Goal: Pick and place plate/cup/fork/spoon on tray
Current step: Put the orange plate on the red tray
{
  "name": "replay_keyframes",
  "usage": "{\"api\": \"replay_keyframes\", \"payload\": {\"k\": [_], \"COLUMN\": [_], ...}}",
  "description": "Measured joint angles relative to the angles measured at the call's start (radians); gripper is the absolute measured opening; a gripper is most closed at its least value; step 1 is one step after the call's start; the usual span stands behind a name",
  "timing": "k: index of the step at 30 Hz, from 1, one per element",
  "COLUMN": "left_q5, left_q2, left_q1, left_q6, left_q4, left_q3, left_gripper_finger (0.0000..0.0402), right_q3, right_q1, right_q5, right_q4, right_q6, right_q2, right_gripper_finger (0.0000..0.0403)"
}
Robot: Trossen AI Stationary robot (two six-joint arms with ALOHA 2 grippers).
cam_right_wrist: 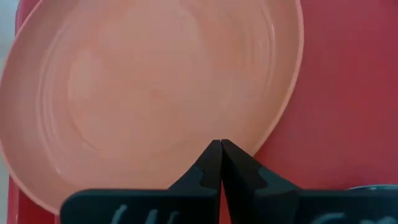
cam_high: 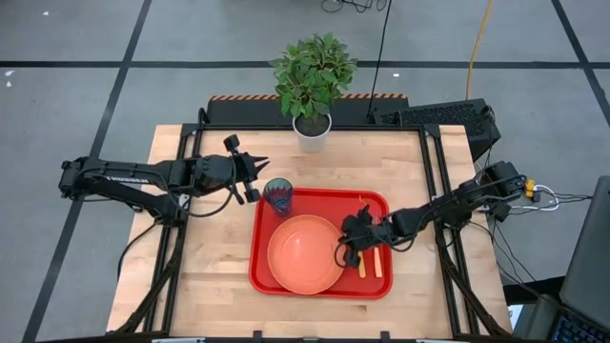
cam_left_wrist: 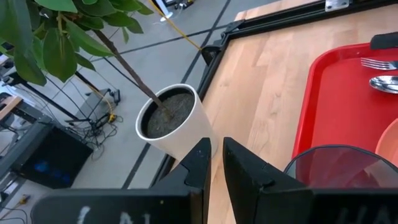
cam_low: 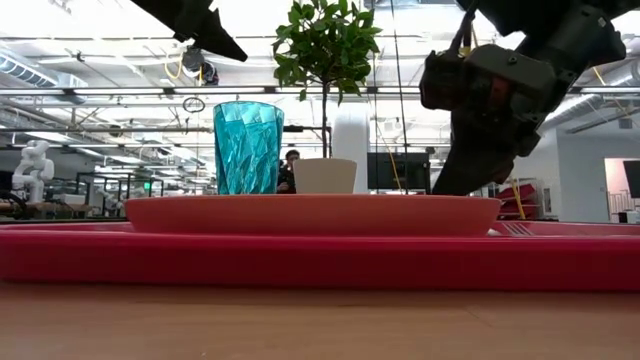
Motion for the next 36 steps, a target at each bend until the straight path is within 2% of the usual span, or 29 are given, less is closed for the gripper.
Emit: {"api": "replay_keyframes", "payload": {"k": [23,26,31,36], "left_q5": [0.0,0.0,0.0,0.0], "left_q2": [0.0,0.0,0.0,0.0], "left_q1": [0.0,0.0,0.0,0.0], "left_q6": [-0.002,-0.002,-0.002,-0.003], "left_q4": [-0.029,-0.029,-0.028,-0.025], "left_q3": [0.0,0.0,0.0,0.0], "left_gripper_finger": [0.0047,0.0047,0.0047,0.0047], "right_q3": [0.0,-0.001,0.0,0.0], "right_q1": [-0.03,-0.03,-0.034,-0.086], "right_q5": [0.128,0.12,0.016,0.023], "right_q4": [-0.02,0.028,0.238,0.218], "right_q6": [-0.059,-0.1,-0.24,-0.293], "right_q2": [0.0,0.0,0.0,0.0], "right_gripper_finger": [0.0,0.0,0.0,0.0]}}
